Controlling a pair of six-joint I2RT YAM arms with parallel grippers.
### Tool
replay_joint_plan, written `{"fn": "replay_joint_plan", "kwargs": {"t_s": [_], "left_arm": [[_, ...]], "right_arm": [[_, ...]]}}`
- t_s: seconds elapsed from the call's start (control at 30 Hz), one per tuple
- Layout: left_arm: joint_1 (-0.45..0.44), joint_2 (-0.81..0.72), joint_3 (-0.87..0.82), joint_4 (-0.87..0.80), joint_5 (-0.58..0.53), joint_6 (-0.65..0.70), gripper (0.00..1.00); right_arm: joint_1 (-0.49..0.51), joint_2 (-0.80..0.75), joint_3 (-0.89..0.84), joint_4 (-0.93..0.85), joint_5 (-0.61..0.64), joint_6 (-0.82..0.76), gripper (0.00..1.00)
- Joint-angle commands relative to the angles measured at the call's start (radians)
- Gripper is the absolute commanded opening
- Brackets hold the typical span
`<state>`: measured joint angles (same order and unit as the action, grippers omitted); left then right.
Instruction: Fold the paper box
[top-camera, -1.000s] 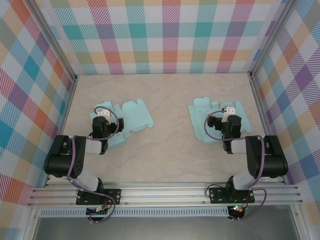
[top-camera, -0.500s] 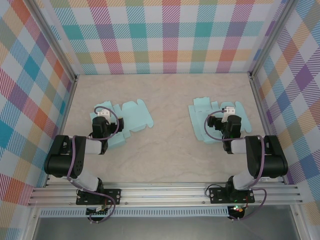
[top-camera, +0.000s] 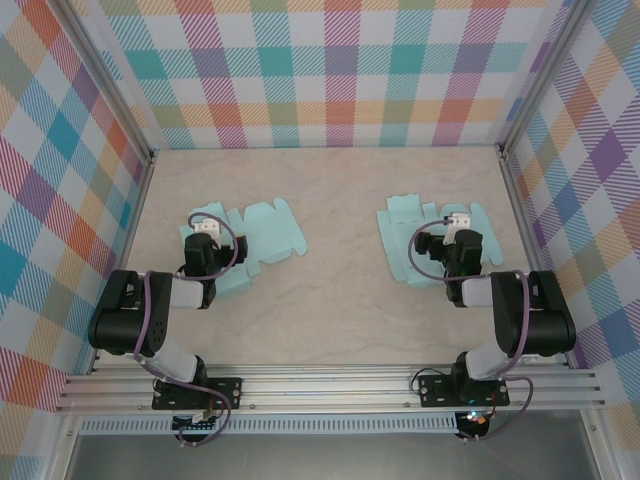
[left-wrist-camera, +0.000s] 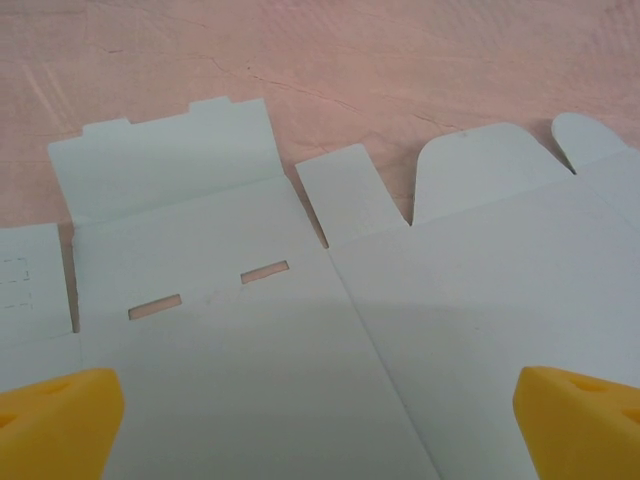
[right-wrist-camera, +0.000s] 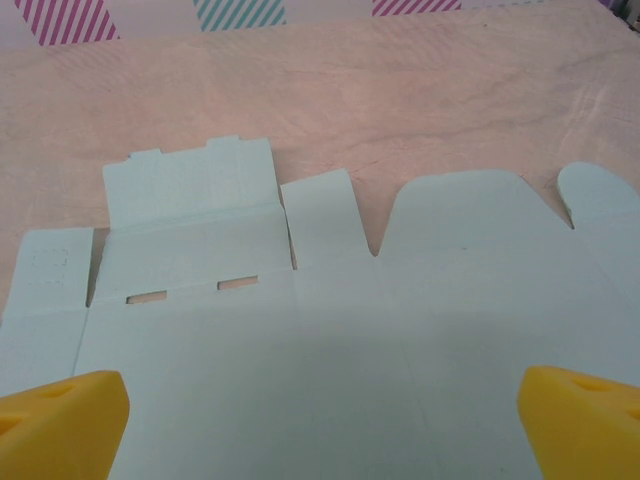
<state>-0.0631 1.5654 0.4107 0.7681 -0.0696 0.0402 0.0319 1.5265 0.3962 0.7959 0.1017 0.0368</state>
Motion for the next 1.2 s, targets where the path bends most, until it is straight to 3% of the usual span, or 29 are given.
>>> {"fn": "replay_joint_plan", "kwargs": {"t_s": [0.0,0.13,0.4,0.5,0.6,0.7,0.83,0.93,1.17], "left_arm": [[-0.002,-0.087,0.038,-0.067,-0.004,-0.01,1.0],[-0.004,-0.242,0.056,-0.218,-0.029,-0.028,1.0],[-0.063,-0.567,0.099,-0.546,-0.01,-0.274,1.0],[-0.156,-0.66,0.081,-0.586,-0.014,-0.363,1.0],[-0.306,-0.723,0.061,-0.624,-0.12,-0.453,1.0],[-0.415,-0.722,0.057,-0.642,-0.182,-0.555,1.0],[-0.54,-0.642,0.073,-0.629,-0.211,-0.654,1.0],[-0.635,-0.547,0.113,-0.63,-0.262,-0.663,1.0],[-0.676,-0.343,0.218,-0.625,-0.201,-0.635,1.0]], "right_arm": [[-0.007,-0.074,0.03,-0.064,0.027,0.004,1.0],[-0.007,-0.206,0.051,-0.25,0.068,0.052,1.0],[-0.006,-0.498,0.247,-0.985,0.158,0.289,1.0],[-0.006,-0.585,0.278,-1.197,0.176,0.386,1.0],[-0.006,-0.662,0.285,-1.367,0.158,0.474,1.0],[-0.007,-0.705,0.271,-1.445,0.119,0.539,1.0],[-0.007,-0.684,0.263,-1.481,0.024,0.583,0.84],[-0.007,-0.626,0.248,-1.45,-0.041,0.606,0.79],[-0.007,-0.436,0.258,-1.395,-0.035,0.617,0.72]]}}
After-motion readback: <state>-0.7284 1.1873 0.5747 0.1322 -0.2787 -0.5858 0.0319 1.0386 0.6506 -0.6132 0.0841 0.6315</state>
